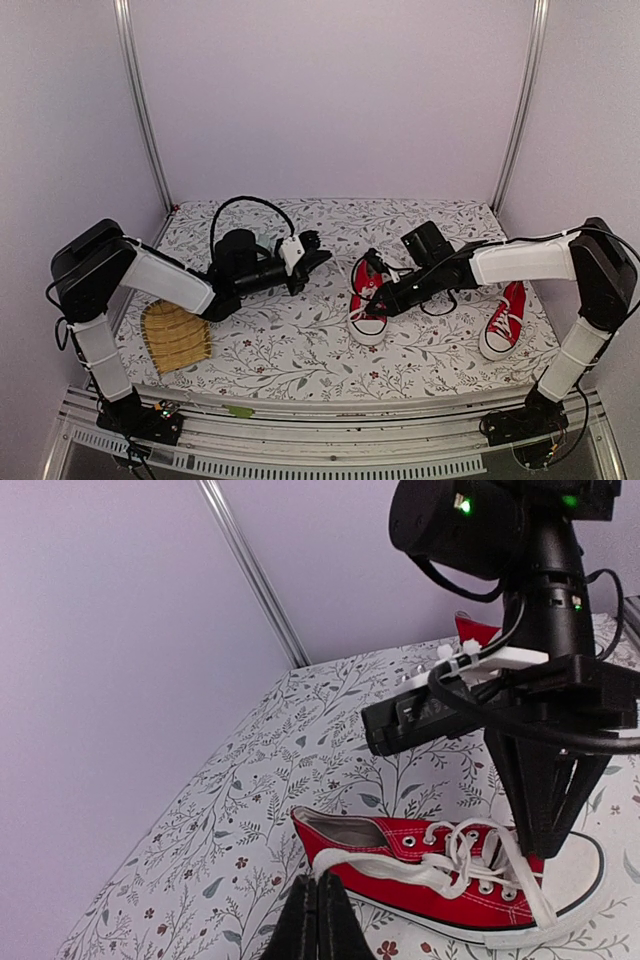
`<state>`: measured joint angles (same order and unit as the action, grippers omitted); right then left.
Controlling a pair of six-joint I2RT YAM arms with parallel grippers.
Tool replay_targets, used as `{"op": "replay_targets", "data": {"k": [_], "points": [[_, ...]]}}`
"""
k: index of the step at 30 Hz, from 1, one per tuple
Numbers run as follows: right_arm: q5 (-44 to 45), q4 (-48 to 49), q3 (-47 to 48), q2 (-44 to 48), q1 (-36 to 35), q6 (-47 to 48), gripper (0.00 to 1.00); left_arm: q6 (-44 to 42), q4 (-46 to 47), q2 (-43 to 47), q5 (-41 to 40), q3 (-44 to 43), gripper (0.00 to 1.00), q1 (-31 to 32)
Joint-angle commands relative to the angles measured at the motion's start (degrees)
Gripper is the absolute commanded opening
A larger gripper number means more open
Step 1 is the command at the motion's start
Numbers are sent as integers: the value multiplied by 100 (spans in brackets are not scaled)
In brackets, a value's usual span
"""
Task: Tie the shoes
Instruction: Cross the shoelace with the shoelace, then tie the crossed shoelace on the shoe.
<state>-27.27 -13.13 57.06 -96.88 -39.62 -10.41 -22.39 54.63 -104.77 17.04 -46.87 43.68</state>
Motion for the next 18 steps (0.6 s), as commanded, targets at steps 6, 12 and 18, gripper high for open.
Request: {"op": "replay_targets", "data": {"k": [6, 12, 18], "points": [[352, 716, -161, -253, -11, -446, 17, 43, 214, -79, -26, 64, 0, -52], [465, 681, -135, -164, -20, -463, 24, 30, 197, -102, -12, 39, 0, -63], [354, 305, -86, 567, -20, -210, 31, 7, 170, -109, 3, 14, 0, -87]]}}
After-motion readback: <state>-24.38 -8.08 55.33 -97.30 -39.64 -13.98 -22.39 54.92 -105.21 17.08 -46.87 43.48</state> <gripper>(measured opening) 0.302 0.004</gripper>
